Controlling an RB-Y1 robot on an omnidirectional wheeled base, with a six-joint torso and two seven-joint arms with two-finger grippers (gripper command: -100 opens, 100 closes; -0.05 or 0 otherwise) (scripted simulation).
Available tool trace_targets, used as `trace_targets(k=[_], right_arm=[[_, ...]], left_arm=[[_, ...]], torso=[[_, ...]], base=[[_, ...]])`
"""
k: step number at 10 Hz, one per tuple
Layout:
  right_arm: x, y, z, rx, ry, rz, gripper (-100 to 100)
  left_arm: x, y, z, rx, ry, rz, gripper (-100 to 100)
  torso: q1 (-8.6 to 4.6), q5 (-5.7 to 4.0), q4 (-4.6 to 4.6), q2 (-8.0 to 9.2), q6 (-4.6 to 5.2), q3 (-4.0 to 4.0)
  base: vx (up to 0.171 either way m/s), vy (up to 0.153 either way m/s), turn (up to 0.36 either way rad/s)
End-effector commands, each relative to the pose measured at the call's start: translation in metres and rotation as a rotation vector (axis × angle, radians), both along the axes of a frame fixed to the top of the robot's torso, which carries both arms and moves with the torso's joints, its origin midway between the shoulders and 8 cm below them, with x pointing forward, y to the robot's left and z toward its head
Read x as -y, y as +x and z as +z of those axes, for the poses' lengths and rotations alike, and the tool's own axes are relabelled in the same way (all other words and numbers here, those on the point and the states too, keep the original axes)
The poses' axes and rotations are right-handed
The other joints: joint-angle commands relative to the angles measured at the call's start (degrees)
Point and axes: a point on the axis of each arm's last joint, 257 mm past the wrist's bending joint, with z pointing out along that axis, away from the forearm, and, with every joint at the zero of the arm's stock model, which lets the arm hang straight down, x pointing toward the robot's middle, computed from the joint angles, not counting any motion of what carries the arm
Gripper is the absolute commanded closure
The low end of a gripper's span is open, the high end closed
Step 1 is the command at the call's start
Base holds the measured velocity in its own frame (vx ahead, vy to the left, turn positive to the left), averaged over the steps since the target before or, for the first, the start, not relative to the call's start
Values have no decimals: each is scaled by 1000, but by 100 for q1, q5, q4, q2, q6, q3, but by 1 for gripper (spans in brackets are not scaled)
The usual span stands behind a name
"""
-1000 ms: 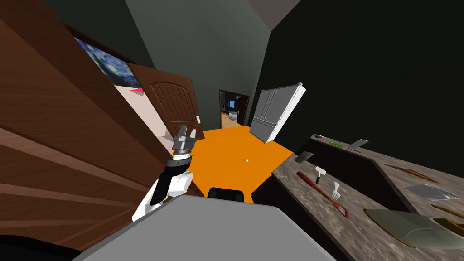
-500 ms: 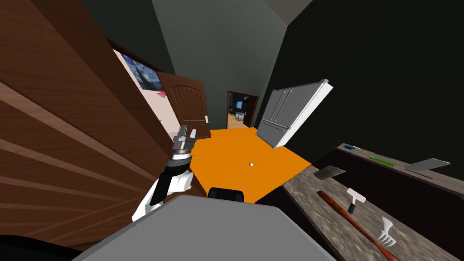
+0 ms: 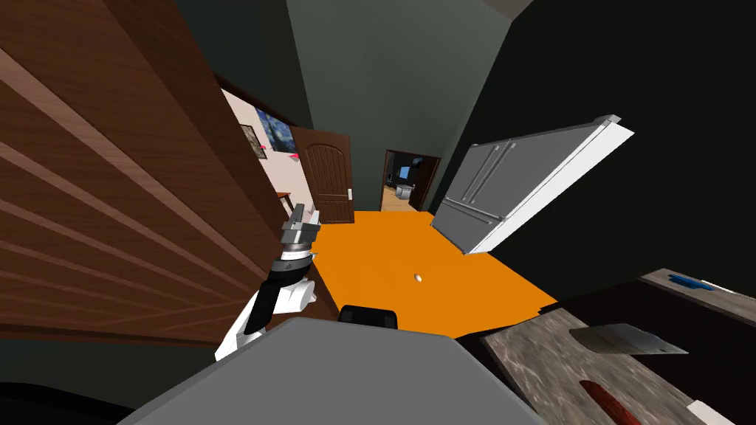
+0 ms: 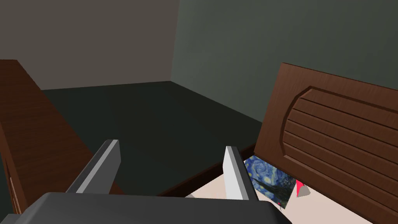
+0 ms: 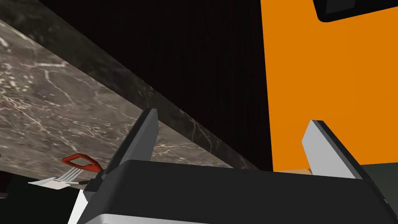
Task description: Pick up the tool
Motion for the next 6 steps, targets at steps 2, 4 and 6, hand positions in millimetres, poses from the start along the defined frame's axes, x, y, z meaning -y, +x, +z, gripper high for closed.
trace_targets(k=[2,4,6], right_arm=[[20,-47,30,-133,-47,59,-100],[35,-75,52,-225,-79,117,-100],[47,-88,65,-282,-101,173,-100]], left_arm=[[0,0,0,0,0,0,0],[0,0,0,0,0,0,0],[0,0,0,0,0,0,0]], torso=[[-4,1,-1,-1,-6,-1],[-28,-5,-4,-15,-8,-9],[-37,-8,-4,-14,-5,-9]], base=[[49,-81,334],[80,-132,411],[31,-150,321]])
